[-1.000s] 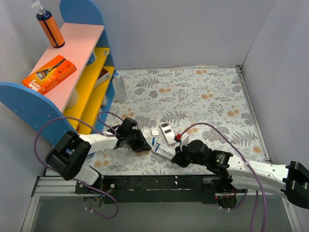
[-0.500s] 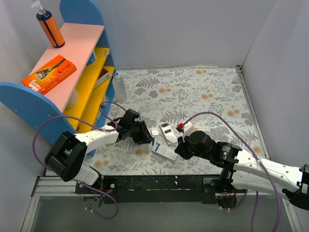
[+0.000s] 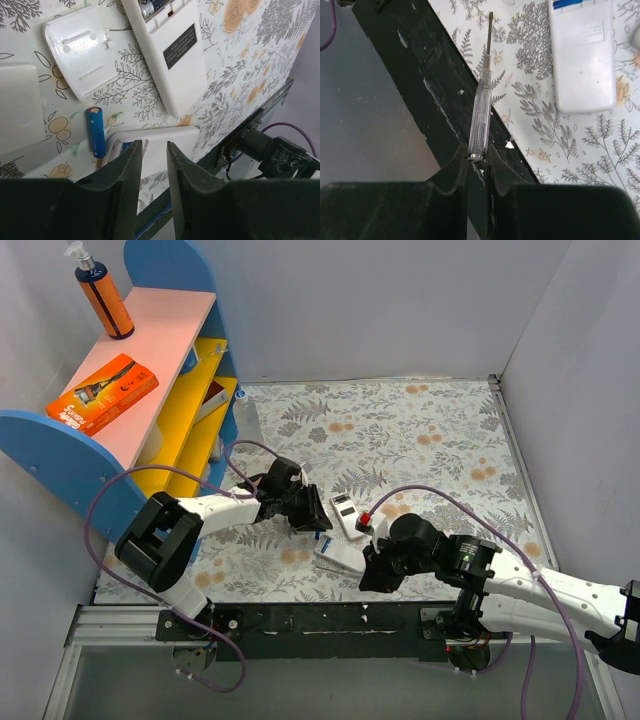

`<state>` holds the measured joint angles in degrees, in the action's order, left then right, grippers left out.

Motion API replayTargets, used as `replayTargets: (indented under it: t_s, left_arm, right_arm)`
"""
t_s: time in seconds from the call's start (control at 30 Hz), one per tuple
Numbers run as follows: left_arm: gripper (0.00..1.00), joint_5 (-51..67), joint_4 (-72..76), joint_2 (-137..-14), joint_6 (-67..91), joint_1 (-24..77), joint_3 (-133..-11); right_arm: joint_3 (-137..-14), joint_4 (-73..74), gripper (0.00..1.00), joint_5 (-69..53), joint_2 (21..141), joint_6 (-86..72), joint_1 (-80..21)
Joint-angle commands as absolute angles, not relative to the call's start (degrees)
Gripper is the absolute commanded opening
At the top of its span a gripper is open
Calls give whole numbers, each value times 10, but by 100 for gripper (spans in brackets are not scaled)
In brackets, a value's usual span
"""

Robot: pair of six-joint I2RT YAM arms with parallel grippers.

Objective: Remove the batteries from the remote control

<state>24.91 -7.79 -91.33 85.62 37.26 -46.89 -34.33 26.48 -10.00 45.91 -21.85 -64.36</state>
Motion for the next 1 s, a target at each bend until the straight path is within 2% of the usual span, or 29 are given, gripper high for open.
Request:
replayTargets:
  t_s: [0.0,0.4,0.97]
  left_arm:
    - [26,276,-64,-932,835,380,-485]
    - [25,283,-62,-962,825,391,-483]
    - [25,262,-63,-897,891,446,-413]
  right_arm:
    - [-348,283,1,-135,467,-228,-644]
    - [-355,343,1,-78,488,-248,-644]
    - [-382,421,1,42,456,-298,-643]
